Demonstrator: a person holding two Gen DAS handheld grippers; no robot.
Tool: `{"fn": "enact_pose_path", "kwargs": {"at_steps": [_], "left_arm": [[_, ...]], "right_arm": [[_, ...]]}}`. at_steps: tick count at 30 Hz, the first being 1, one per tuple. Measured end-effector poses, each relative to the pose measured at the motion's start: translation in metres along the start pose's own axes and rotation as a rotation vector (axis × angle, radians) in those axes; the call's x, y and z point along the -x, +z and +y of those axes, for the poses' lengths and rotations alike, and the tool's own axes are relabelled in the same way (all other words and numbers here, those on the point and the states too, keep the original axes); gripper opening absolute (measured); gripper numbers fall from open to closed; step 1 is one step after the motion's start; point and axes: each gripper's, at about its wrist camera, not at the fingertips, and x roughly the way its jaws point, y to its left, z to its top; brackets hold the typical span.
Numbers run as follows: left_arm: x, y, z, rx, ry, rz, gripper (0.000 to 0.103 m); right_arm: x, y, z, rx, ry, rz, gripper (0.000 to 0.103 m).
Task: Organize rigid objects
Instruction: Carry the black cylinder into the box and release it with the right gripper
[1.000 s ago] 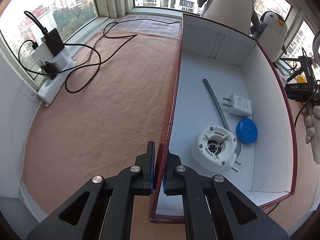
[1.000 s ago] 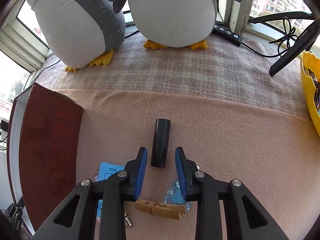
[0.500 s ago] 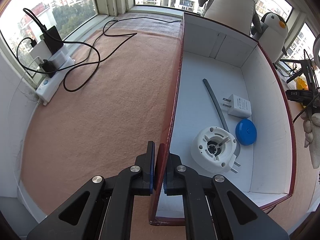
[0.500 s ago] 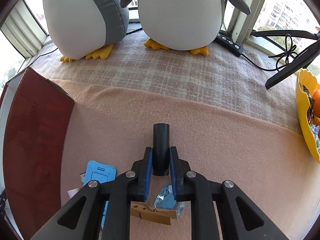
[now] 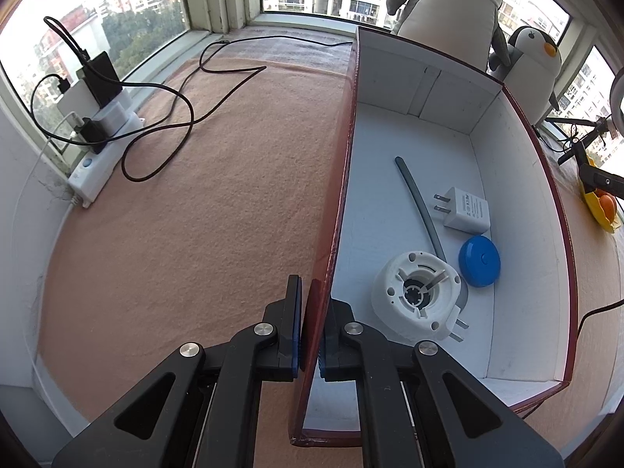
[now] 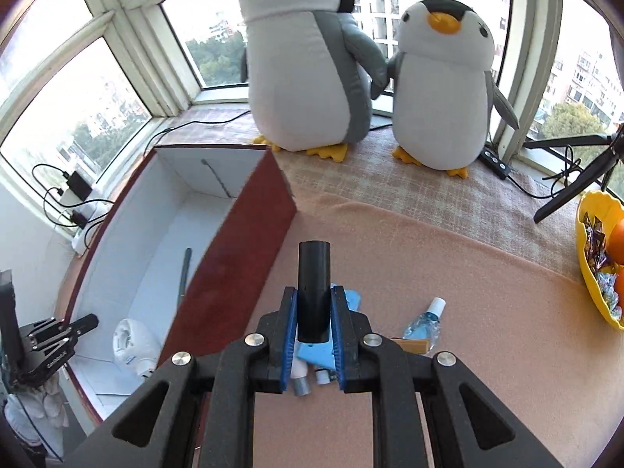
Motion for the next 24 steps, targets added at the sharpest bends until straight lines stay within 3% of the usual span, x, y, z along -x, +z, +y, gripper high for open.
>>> {"fn": "enact_pose_path", "kwargs": {"at_steps": [11, 24], "left_arm": [[0.001, -0.001, -0.001, 0.001, 0.0, -0.007, 0.006], [0.003, -0.003, -0.001, -0.003, -0.005, -0.015, 0.006]], "right_arm": [[0.02, -0.009, 0.093, 0.191, 0.075, -0.031, 0.015], [0.005, -0.013, 0.142, 0.286, 0.074, -0.018, 0.015]]}}
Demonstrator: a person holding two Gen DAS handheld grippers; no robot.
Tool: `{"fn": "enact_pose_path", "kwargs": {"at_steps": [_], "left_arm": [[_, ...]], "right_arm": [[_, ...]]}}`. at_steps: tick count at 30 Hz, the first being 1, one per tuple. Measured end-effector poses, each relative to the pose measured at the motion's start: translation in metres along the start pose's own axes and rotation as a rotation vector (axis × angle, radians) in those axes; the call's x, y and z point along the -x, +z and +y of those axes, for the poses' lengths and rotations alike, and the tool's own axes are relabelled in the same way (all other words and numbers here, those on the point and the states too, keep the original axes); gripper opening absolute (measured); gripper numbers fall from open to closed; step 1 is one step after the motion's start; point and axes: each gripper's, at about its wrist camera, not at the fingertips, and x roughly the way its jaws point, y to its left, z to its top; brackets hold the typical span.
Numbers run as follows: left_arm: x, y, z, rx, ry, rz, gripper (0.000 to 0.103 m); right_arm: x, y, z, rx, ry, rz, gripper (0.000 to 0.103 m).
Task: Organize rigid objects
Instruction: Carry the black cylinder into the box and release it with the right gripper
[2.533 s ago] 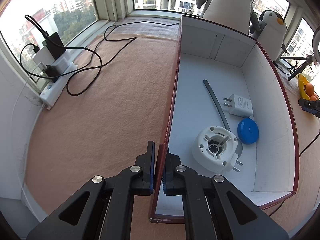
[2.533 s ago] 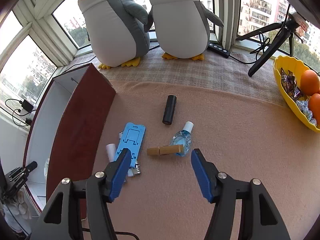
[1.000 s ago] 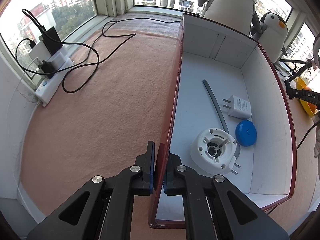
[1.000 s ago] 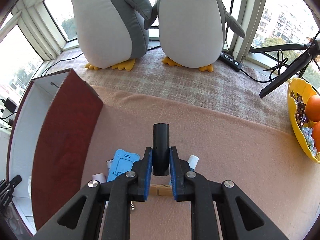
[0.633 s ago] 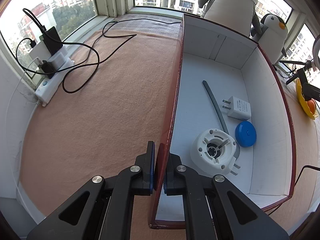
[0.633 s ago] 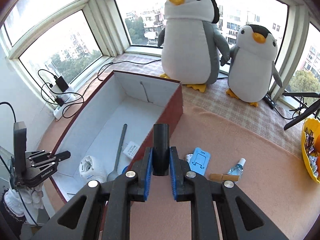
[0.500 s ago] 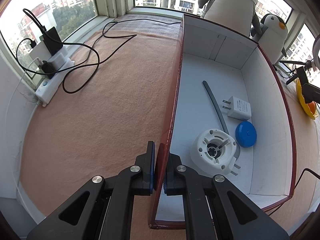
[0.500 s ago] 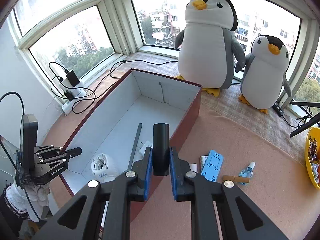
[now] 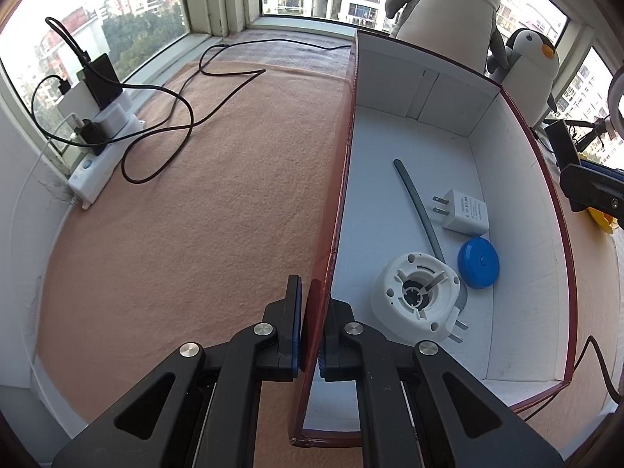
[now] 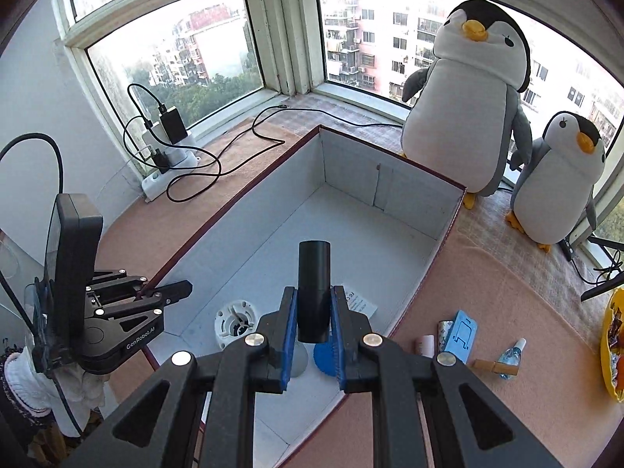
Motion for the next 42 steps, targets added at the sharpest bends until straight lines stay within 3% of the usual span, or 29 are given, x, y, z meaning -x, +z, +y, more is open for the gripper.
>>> {"fn": "enact_pose_path", "kwargs": {"at_steps": [17, 26, 27, 29, 31, 36, 42], "left_arm": [[0.0, 0.0, 0.001, 0.001, -0.005, -0.001, 0.006], [0.0, 0.001, 0.001, 0.001, -0.004, -0.001, 0.006], [0.0, 0.001, 0.001, 0.001, -0.003, -0.001, 0.006], [0.0, 0.001, 0.001, 0.001, -0.003, -0.001, 0.006], [-0.001, 0.001, 0.002, 0.0, -0.003, -0.001, 0.006], [0.0, 0.001, 0.002, 0.001, -0.003, -0.001, 0.006], [0.0, 0.001, 0.002, -0.002, -0.001, 0.0, 0.006]], "right_arm": [[-0.04, 0.002, 0.014, 0.032, -0.022, 0.083, 0.015], [-0.036, 0.002, 0.016, 0.051, -0.003, 0.064, 0.016], [-0.035, 0.002, 0.016, 0.05, -0.008, 0.055, 0.019], [-0.033, 0.003, 0.016, 0.05, -0.007, 0.047, 0.048], [-0.03, 0.003, 0.017, 0.055, -0.006, 0.03, 0.058], [-0.028, 0.004, 0.018, 0.072, -0.026, 0.024, 0.064], [-0.024, 0.002, 0.019, 0.081, -0.046, 0.015, 0.064]]}}
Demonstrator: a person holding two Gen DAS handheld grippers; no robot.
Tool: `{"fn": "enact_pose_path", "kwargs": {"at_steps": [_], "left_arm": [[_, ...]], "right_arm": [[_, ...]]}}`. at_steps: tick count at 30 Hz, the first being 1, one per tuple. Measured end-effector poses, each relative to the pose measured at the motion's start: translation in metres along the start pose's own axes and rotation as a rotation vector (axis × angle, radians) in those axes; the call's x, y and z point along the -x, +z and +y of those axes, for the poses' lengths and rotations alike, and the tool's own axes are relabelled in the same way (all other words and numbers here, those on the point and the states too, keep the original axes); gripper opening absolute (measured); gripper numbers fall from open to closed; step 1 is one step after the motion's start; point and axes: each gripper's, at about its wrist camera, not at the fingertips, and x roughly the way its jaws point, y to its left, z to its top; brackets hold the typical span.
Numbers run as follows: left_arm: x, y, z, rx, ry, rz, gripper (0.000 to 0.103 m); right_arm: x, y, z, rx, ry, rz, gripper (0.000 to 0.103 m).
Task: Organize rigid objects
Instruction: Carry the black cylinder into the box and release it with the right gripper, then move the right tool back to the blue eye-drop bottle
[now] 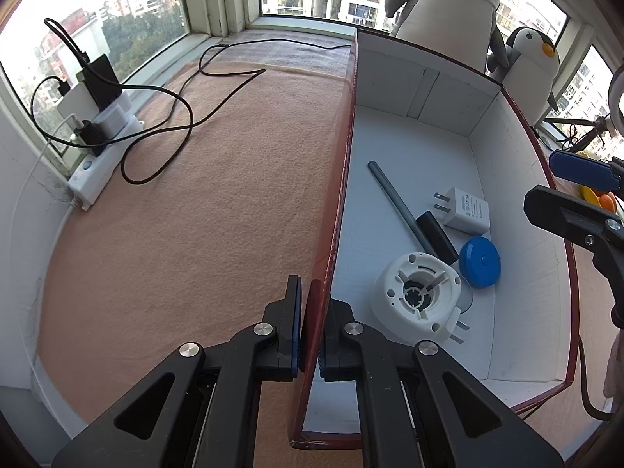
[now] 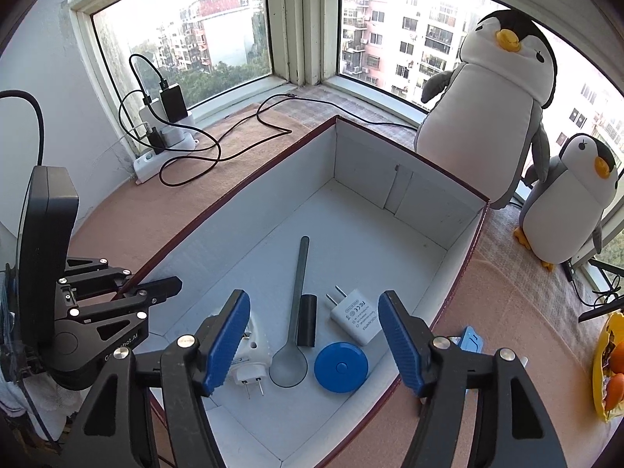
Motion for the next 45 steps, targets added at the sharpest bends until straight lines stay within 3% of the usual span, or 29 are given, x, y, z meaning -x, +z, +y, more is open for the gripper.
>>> {"fn": "enact_pose_path", "kwargs": {"at_steps": [17, 24, 34, 36, 38, 45], "left_arm": [[-0.001, 0.0, 0.001, 0.001, -0.001, 0.008, 0.006], [-0.003, 0.0, 0.001, 0.002, -0.002, 0.019, 0.008], [-0.005, -0.004, -0.002, -0.002, 0.002, 0.041, 0.011], [-0.005, -0.004, -0.002, -0.003, 0.006, 0.041, 0.011], [-0.005, -0.004, -0.003, -0.001, 0.008, 0.041, 0.011], [0.0, -0.006, -0.004, -0.004, 0.015, 0.034, 0.011]], "right_arm": [[0.021, -0.017, -0.035, -0.082, -0.035, -0.021, 0.065], [0.03, -0.044, -0.099, -0.224, -0.076, -0.005, 0.067], [0.025, -0.096, -0.221, -0.575, -0.105, 0.075, 0.066], [0.021, -0.103, -0.235, -0.634, -0.087, 0.086, 0.062], [0.012, -0.107, -0.244, -0.678, -0.073, 0.111, 0.05], [-0.02, -0.107, -0.26, -0.736, -0.07, 0.193, 0.042]]}}
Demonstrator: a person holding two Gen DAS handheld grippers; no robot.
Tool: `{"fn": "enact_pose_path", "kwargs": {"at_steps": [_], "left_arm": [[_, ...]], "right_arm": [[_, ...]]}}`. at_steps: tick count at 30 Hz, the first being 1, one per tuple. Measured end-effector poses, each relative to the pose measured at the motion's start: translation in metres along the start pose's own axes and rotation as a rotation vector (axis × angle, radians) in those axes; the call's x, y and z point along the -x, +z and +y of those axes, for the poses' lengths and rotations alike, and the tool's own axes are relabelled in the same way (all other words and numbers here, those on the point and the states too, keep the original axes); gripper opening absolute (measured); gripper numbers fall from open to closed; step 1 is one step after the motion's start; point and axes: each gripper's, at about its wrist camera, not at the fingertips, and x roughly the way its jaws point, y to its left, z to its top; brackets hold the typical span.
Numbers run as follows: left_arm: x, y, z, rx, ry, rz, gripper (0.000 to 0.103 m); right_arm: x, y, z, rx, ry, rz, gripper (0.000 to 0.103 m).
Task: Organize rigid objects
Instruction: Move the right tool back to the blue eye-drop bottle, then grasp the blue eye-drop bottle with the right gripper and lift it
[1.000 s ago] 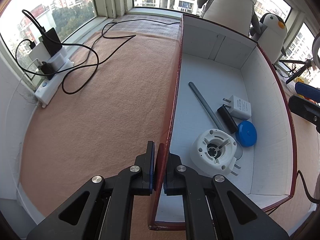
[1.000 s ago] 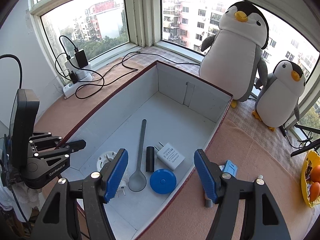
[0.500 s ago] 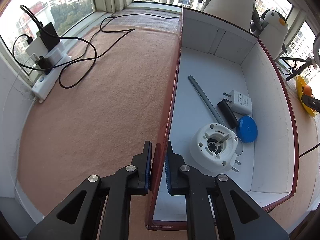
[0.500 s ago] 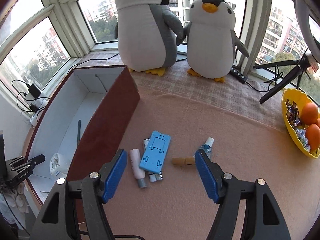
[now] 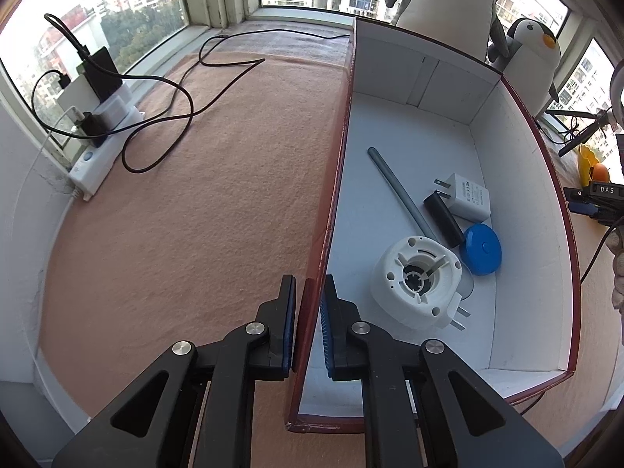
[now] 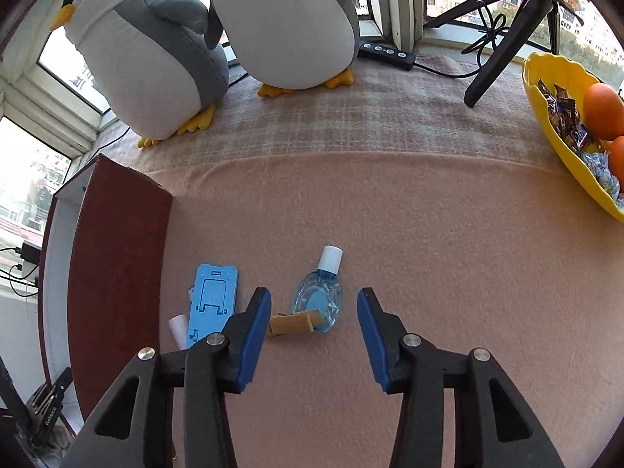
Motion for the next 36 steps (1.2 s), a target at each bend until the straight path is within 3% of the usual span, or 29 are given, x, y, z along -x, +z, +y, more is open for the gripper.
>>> {"fn": "enact_pose_path", "kwargs": {"at_steps": [15, 22, 28, 36], "left_arm": [[0.007, 0.0, -0.004, -0.005, 0.008, -0.013, 0.01], [0.009, 0.0, -0.004, -0.003, 0.006, -0.02, 0.009], [0.011, -0.001, -0.004, -0.006, 0.01, -0.028, 0.008], [0.013, 0.001, -0.004, -0.006, 0.014, -0.036, 0.005]], "right_arm": [[-0.04, 0.001, 0.016, 0.061, -0.078, 0.087, 0.038], [-0.042, 0.001, 0.02, 0.1, -0.11, 0.099, 0.038], [-0.047, -0.002, 0.03, 0.101, -0.126, 0.103, 0.031], [-0.043, 0.002, 0.016, 0.102, -0.123, 0.092, 0.03]]}}
